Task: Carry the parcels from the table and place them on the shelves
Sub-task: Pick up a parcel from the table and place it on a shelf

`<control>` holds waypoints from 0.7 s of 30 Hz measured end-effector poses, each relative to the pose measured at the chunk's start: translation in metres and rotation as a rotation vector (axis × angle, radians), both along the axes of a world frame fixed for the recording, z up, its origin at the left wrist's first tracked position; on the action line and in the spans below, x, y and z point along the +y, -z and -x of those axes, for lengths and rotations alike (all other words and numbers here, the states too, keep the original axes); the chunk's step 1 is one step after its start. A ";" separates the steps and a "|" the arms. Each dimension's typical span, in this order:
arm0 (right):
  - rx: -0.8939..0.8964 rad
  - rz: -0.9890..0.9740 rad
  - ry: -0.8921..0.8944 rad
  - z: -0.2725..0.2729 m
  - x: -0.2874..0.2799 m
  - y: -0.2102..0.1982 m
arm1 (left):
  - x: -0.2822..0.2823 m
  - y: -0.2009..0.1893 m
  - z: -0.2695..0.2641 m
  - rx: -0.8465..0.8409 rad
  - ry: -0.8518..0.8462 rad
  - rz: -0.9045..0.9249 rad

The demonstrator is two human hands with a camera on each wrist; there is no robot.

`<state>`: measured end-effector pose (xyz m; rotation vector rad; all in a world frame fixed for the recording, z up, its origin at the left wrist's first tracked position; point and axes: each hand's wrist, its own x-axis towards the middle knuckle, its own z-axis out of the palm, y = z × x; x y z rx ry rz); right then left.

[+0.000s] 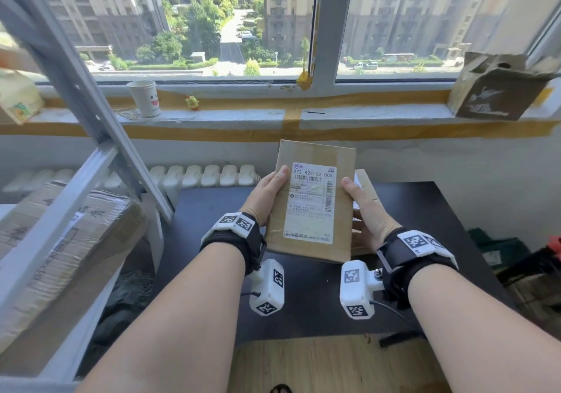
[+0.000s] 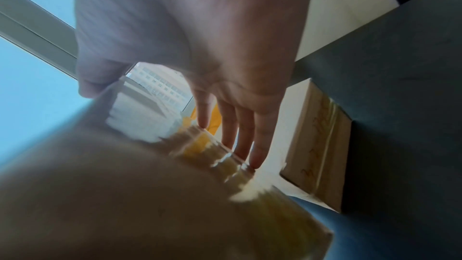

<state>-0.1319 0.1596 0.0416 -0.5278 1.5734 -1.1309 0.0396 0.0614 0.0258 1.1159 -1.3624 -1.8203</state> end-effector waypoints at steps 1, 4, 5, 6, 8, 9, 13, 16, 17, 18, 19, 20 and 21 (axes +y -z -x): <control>-0.002 0.008 -0.002 -0.002 0.011 -0.001 | 0.011 -0.002 -0.002 -0.002 0.002 0.003; -0.018 0.023 -0.016 -0.012 0.048 -0.001 | 0.050 -0.003 -0.014 -0.018 -0.007 -0.003; -0.014 0.016 -0.019 -0.017 0.062 -0.002 | 0.064 -0.002 -0.019 -0.027 -0.012 -0.004; -0.005 0.008 -0.021 -0.022 0.075 -0.001 | 0.077 0.000 -0.025 -0.038 -0.018 -0.005; 0.014 0.007 -0.027 -0.033 0.098 -0.002 | 0.102 -0.001 -0.037 -0.054 -0.031 -0.004; 0.014 0.012 -0.037 -0.039 0.110 -0.003 | 0.114 -0.003 -0.043 -0.056 -0.038 -0.004; -0.003 0.005 -0.078 -0.066 0.147 -0.009 | 0.155 -0.011 -0.071 -0.063 -0.054 -0.027; 0.002 0.016 -0.085 -0.087 0.167 -0.017 | 0.175 -0.020 -0.093 -0.069 -0.066 -0.047; 0.005 0.020 -0.084 -0.094 0.171 -0.021 | 0.180 -0.023 -0.100 -0.074 -0.065 -0.046; 0.010 0.023 -0.081 -0.100 0.175 -0.023 | 0.185 -0.027 -0.107 -0.081 -0.057 -0.044; 0.015 0.028 -0.077 -0.107 0.178 -0.026 | 0.189 -0.031 -0.113 -0.098 -0.047 -0.044; 0.020 0.029 -0.068 -0.113 0.182 -0.027 | 0.193 -0.033 -0.121 -0.125 -0.031 -0.047; 0.025 0.030 -0.056 -0.121 0.185 -0.028 | 0.197 -0.035 -0.129 -0.151 -0.017 -0.053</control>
